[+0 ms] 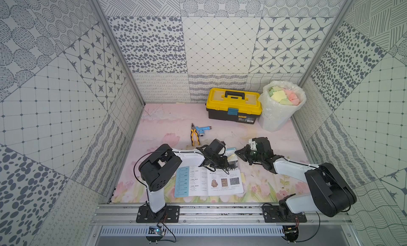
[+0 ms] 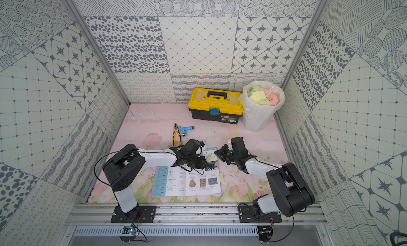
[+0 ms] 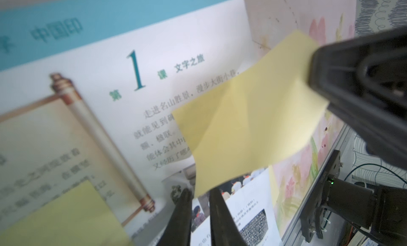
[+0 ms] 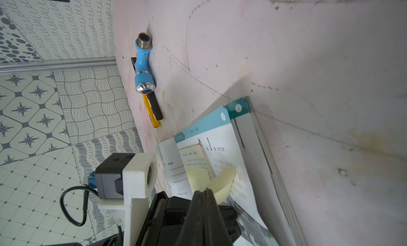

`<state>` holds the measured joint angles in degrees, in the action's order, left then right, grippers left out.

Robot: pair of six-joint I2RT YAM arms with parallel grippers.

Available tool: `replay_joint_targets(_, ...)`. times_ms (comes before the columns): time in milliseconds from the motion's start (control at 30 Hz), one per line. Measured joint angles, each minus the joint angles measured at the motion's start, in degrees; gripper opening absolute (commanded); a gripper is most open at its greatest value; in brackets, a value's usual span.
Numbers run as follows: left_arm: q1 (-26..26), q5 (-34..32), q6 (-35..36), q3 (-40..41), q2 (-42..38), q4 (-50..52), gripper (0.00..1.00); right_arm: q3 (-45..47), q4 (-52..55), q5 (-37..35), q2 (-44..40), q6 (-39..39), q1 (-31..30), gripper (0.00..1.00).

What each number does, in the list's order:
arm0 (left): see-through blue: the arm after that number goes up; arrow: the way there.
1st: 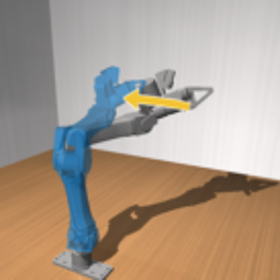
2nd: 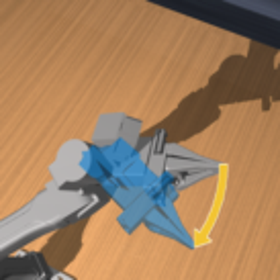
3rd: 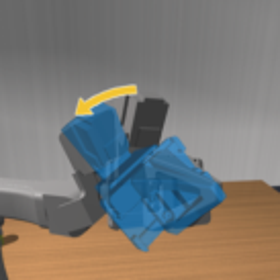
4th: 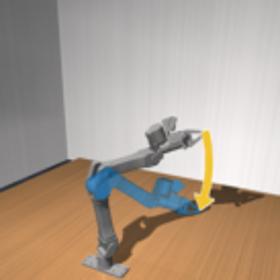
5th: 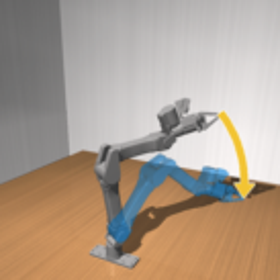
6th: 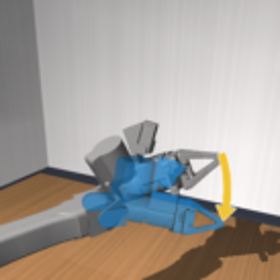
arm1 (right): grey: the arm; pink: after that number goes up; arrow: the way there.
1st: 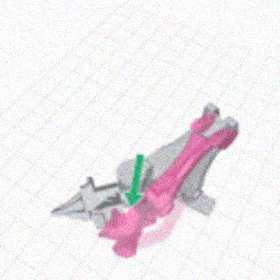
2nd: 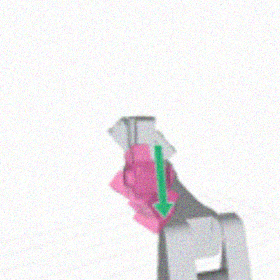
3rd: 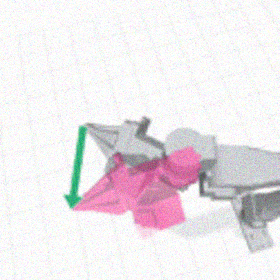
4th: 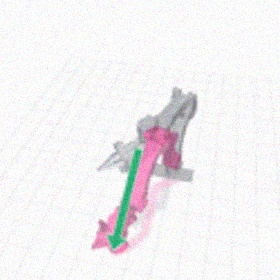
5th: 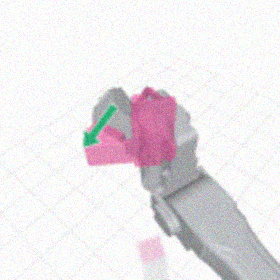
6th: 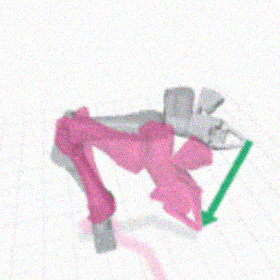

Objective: Peel off the used sticky note
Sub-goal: Tear off the note from the book.

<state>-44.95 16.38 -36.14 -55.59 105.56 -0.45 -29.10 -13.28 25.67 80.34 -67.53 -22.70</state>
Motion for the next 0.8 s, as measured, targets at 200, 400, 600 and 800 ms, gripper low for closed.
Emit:
replay_joint_targets(200, 0.0, -0.2, 0.0, 0.0, 0.0, 0.04, 0.18, 0.0, 0.79, -0.68, -2.64, 0.07, 1.2, 0.0)
replay_joint_targets(400, 0.0, -0.35, 0.22, -0.02, -0.04, 0.28, 0.18, -0.09, 2.43, -1.7, -6.03, 1.01, 2.58, 0.0)
replay_joint_targets(600, 0.02, -0.98, 0.37, -0.33, -1.07, 1.84, 0.25, -3.67, 8.85, -3.15, -11.32, 3.96, 3.74, 0.0)
replay_joint_targets(800, 0.02, -1.51, 0.72, -1.88, -3.85, 3.5, 0.3, -10.99, 15.65, -6.69, -19.15, 9.51, 5.2, 0.0)
